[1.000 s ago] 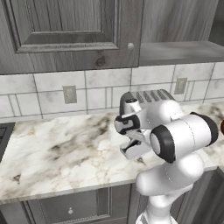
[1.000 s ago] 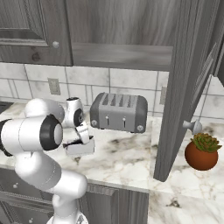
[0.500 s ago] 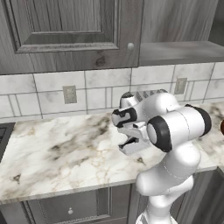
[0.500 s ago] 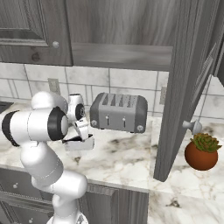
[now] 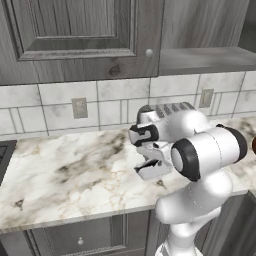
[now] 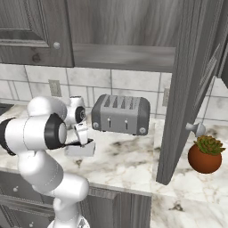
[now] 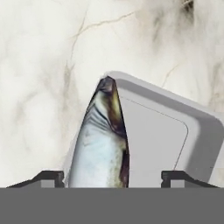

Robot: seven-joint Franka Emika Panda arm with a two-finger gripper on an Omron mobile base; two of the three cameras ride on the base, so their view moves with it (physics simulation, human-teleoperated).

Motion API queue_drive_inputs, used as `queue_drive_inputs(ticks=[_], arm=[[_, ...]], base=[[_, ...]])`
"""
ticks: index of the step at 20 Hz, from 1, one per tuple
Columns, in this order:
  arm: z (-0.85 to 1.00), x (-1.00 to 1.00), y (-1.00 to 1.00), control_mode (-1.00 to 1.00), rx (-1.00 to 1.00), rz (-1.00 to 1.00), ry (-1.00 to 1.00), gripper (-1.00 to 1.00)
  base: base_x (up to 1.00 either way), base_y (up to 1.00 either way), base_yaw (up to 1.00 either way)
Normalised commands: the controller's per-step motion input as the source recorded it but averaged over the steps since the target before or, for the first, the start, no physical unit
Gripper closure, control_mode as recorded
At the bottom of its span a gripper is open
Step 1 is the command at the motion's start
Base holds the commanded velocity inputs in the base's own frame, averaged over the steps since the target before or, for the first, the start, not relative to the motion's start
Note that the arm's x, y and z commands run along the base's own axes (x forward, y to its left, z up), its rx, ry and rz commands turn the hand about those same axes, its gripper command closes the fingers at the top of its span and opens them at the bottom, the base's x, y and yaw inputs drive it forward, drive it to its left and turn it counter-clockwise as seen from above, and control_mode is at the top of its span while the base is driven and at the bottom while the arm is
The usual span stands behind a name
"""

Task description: Retrieve the tupperware from the cabinet, then place the raw meat into the tupperware to avoid contamination.

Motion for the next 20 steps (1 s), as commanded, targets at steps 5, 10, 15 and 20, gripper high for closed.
queue_drive_inputs(ticks=[5,10,15,20], arm=[[0.06,-0.28,-0.01,-1.00,0.00,-0.05,-0.01,-1.00],[0.24,-0.04,0.00,-1.00,0.00,-0.03,0.01,-1.00],[0.45,0.00,0.00,-1.00,0.00,-0.03,0.03,-1.00],[0.14,-0.39,-0.03,-1.00,0.00,-0.02,0.02,-1.00]], base=[[0.00,0.00,0.00],[0.00,0.00,0.00],[0.00,0.00,0.00],[0.00,0.00,0.00]])
